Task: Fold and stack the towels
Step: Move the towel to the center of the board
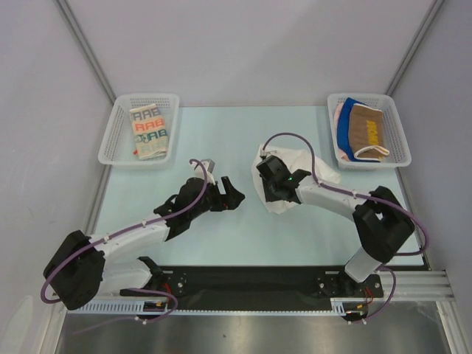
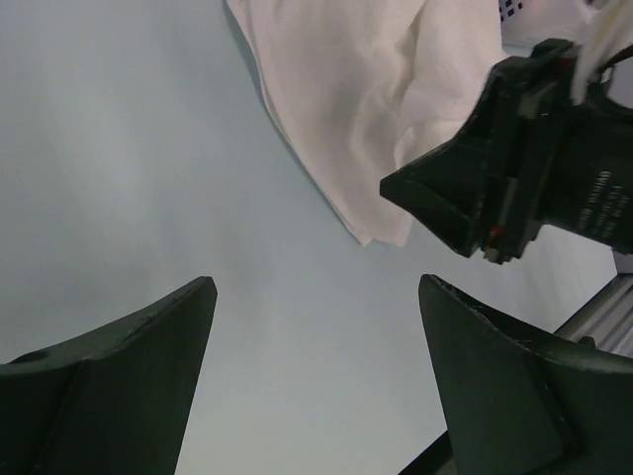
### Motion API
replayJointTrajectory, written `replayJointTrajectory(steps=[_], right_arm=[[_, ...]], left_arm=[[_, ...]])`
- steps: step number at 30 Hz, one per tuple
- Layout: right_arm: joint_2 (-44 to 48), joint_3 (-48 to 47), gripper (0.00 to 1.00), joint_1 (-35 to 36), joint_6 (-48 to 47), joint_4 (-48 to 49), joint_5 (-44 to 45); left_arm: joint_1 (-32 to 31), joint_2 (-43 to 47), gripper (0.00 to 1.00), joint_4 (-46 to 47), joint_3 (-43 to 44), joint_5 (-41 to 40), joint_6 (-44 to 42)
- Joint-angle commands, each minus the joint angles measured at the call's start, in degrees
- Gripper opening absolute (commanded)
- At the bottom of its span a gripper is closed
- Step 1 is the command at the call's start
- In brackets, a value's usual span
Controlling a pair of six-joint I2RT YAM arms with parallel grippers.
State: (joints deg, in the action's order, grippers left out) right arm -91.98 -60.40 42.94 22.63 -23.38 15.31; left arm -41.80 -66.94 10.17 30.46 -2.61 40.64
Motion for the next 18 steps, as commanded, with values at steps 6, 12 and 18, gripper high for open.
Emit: replayJointTrajectory(steps=[6, 12, 18], right_arm=[[-4.8, -0.9, 0.31, -1.2, 0.2, -0.1, 6.1], [-2.3, 1.8, 0.35, -0.4, 0.7, -1.4, 10.5], [-3.4, 2.6, 0.39, -0.5, 0.8, -2.6, 12.9]], left_arm=[[-0.4, 2.4, 0.89, 3.2, 0.4, -0.1, 1.2], [-0.5, 1.8, 0.89, 3.6, 0.0, 0.5, 0.9], [-0.6, 0.2, 0.89, 4.7, 0.0, 1.0, 1.5]])
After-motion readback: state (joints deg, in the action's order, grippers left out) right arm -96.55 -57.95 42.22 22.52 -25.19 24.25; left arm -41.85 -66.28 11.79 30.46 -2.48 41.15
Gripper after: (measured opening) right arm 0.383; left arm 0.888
